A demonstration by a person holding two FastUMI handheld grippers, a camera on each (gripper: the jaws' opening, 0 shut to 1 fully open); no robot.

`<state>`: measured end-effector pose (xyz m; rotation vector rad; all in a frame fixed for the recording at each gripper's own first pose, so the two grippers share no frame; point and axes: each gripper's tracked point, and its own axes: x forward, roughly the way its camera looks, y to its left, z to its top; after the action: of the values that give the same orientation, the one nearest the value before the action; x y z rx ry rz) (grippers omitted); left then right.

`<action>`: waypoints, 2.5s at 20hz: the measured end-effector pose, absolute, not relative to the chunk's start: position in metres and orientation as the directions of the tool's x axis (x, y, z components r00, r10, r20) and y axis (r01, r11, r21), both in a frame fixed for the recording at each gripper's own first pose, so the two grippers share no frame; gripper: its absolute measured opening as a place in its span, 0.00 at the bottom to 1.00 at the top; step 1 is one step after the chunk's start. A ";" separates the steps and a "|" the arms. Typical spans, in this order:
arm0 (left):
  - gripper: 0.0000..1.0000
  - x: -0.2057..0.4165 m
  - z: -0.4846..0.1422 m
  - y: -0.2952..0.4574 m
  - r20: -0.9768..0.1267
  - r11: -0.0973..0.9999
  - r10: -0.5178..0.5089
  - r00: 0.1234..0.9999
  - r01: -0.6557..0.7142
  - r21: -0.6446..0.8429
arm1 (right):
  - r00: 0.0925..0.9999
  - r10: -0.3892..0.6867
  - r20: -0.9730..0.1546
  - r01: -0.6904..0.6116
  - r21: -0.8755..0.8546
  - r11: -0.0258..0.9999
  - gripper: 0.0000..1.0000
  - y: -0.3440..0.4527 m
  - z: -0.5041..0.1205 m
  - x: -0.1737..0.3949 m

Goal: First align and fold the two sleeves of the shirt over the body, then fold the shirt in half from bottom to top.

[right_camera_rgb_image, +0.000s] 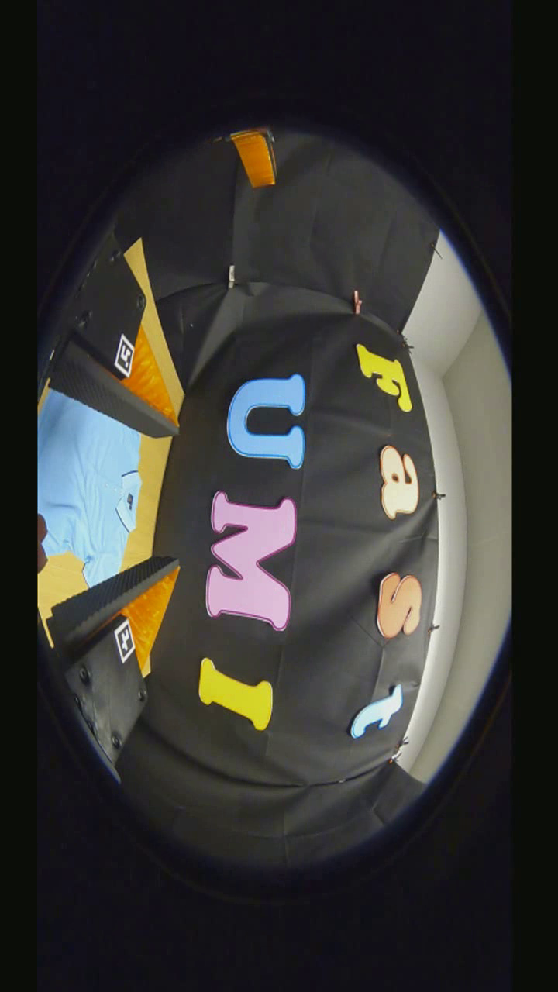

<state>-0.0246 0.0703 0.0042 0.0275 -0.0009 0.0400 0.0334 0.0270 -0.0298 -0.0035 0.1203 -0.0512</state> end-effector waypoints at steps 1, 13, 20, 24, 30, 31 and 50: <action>0.97 -0.025 0.004 0.072 -0.001 0.999 0.040 0.999 -0.040 0.026 | 0.990 -0.050 -0.129 0.050 -0.006 0.999 0.97 0.026 -0.033 0.036; 0.97 0.030 -0.028 0.073 -0.021 0.999 0.047 0.999 -0.046 0.027 | 0.934 -0.093 -0.346 0.149 0.139 0.979 0.97 -0.052 -0.141 0.114; 0.98 0.113 -0.070 0.037 -0.090 1.000 -0.014 0.996 0.016 0.022 | 0.743 -0.148 -0.653 0.351 0.192 0.917 0.99 -0.174 -0.314 0.147; 0.97 0.156 -0.093 0.012 -0.126 0.999 -0.026 0.992 0.029 0.025 | 0.644 -0.127 -0.754 0.389 0.181 0.903 0.98 -0.208 -0.400 0.171; 0.98 0.191 -0.125 -0.005 -0.198 0.998 -0.009 0.980 0.021 0.057 | 0.519 -0.113 -0.847 0.411 0.132 0.902 0.98 -0.231 -0.504 0.192; 0.98 0.195 -0.130 -0.006 -0.210 0.998 -0.013 0.978 0.024 0.051 | 0.501 -0.115 -0.858 0.418 0.123 0.900 0.98 -0.233 -0.514 0.192; 0.98 0.236 -0.176 0.078 -0.285 1.000 -0.003 0.959 0.008 0.017 | 0.649 0.107 -0.754 0.318 0.396 0.862 0.11 -0.101 -0.439 0.265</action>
<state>0.2356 0.0782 -0.1757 0.0177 0.2887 -0.0053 0.2655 -0.1014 -0.4388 0.5351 0.8671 -0.1268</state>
